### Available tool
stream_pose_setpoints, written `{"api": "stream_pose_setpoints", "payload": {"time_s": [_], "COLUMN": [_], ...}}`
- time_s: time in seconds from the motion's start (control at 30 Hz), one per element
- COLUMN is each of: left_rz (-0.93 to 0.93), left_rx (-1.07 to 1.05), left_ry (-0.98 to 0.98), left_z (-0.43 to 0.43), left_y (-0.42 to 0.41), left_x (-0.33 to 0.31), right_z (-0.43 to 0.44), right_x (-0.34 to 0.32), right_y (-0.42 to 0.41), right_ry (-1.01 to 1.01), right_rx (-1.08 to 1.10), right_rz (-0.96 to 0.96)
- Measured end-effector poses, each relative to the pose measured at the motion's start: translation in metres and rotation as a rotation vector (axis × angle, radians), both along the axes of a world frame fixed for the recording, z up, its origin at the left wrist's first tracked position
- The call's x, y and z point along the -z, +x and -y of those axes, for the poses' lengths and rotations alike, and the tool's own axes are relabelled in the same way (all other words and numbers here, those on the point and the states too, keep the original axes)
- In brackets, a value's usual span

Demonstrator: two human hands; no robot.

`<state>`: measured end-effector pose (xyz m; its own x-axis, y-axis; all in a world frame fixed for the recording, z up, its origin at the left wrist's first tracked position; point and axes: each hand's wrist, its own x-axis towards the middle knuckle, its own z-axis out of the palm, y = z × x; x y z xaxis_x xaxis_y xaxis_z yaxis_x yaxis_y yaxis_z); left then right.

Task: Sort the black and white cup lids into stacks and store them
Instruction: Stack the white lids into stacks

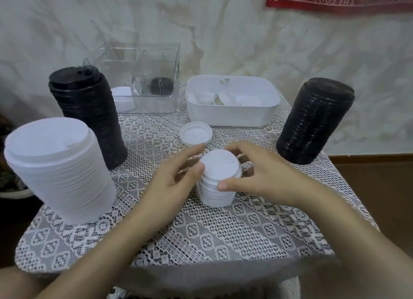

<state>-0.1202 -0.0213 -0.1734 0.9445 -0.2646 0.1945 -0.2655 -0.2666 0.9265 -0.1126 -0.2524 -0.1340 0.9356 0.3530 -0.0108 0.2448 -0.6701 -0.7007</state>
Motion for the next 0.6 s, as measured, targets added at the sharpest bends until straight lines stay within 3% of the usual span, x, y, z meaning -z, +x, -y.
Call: {"api": "stream_pose_setpoints", "payload": {"time_s": [0.43,0.6], "left_rz": [0.051,0.006], "left_rx": [0.034,0.139], "left_ry": [0.143,0.201], "left_z": [-0.0011,-0.0054], "left_y": [-0.0013,-0.0007], "left_x": [0.0074,0.0056], "right_z": [0.0065,0.0065], "right_x": [-0.0001,0.0005], "right_y": [-0.0027,-0.0010], "right_ry": [-0.004,0.005], "right_rx": [-0.048,-0.044], "right_rz": [-0.067,-0.041]}}
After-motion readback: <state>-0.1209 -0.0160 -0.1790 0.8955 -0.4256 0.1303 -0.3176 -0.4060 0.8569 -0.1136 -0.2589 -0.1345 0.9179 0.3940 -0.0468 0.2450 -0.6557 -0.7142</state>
